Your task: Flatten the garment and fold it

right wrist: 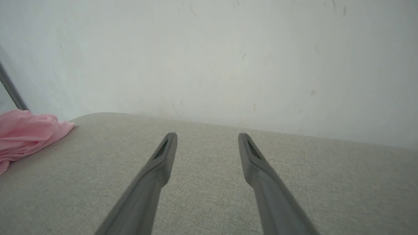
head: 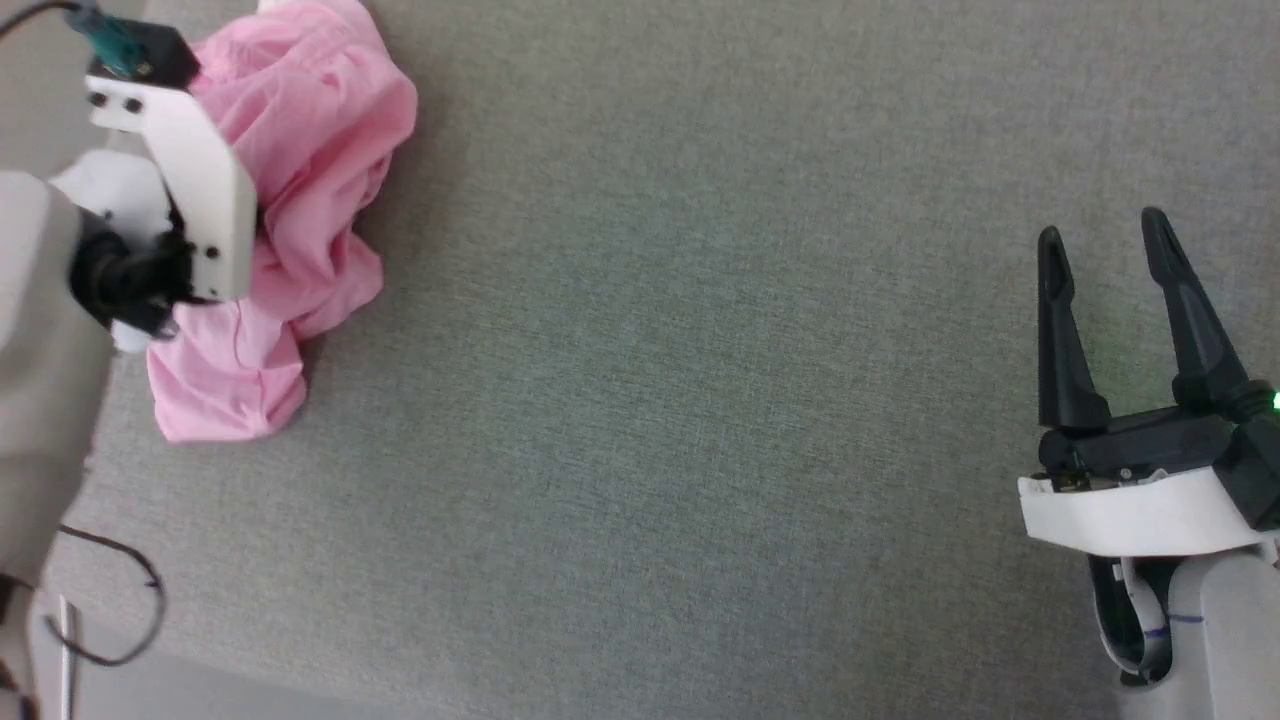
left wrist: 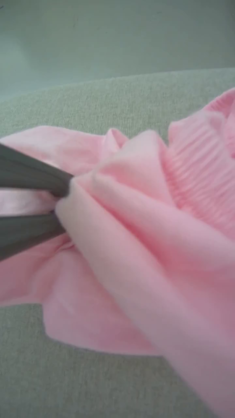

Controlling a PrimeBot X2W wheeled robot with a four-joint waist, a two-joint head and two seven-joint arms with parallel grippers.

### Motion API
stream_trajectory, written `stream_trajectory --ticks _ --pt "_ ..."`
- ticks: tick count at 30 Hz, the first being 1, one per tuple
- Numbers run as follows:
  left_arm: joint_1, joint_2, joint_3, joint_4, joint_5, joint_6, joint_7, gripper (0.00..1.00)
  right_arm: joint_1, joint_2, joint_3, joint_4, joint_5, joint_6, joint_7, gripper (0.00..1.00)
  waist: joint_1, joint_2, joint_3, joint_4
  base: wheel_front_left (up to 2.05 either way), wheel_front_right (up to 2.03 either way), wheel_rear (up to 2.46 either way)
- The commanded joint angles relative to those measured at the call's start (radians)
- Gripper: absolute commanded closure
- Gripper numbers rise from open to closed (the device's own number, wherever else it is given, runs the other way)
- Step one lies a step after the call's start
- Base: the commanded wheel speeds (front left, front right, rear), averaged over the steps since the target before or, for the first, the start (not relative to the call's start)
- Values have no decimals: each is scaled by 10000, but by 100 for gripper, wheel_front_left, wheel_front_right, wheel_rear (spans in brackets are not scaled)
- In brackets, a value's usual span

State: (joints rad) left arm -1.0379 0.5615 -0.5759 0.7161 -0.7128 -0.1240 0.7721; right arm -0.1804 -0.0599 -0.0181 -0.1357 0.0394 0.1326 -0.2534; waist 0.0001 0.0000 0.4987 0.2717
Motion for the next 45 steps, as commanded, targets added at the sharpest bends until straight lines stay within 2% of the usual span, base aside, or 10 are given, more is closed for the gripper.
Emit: stream_trajectory --ticks 1,6,13,23,26,35,40,44,45 --pt "-423 242 -152 -158 -178 -66 -149 100 120 35 -18 61 91 -19 -84 0 -1 0 -607 39 0 0 0" --pt "-994 833 -877 -1049 -126 -66 -749 100 549 87 -83 220 265 -19 -84 0 -1 0 -1608 -203 0 0 0" --pt "-1718 893 -2034 -2380 -373 -67 -1136 100 1037 94 -171 391 820 -19 -84 0 -1 0 -2513 -799 0 0 0" --pt "-2385 100 -4082 -3790 -1042 -67 -1818 100 1473 96 -215 525 1246 -19 -84 0 -1 0 -3073 -2730 0 0 0" --pt "-2300 -290 -5120 -4035 -1175 -67 -2107 100 1536 96 -299 563 1386 -19 -84 0 -1 0 -2986 -3519 0 0 0" --pt "-1245 -1182 -6846 -3496 -1693 -67 -2643 100 1484 96 -272 670 1638 -19 -84 0 -1 0 -2525 -4470 0 0 0" --pt "149 -1681 -7033 -3432 -1556 -67 -2336 100 1399 96 -315 720 1744 -19 -84 0 -1 0 -2272 -4599 0 0 0" --pt "1010 -1806 -7039 -3649 -1194 -67 -2066 100 1334 96 -312 782 1717 -19 -84 0 -1 0 -2235 -4491 0 0 0" --pt "1047 -1795 -7040 -3627 -1137 -67 -2179 94 1315 96 -330 789 1709 -19 -84 0 -1 0 -2262 -4426 0 0 0"
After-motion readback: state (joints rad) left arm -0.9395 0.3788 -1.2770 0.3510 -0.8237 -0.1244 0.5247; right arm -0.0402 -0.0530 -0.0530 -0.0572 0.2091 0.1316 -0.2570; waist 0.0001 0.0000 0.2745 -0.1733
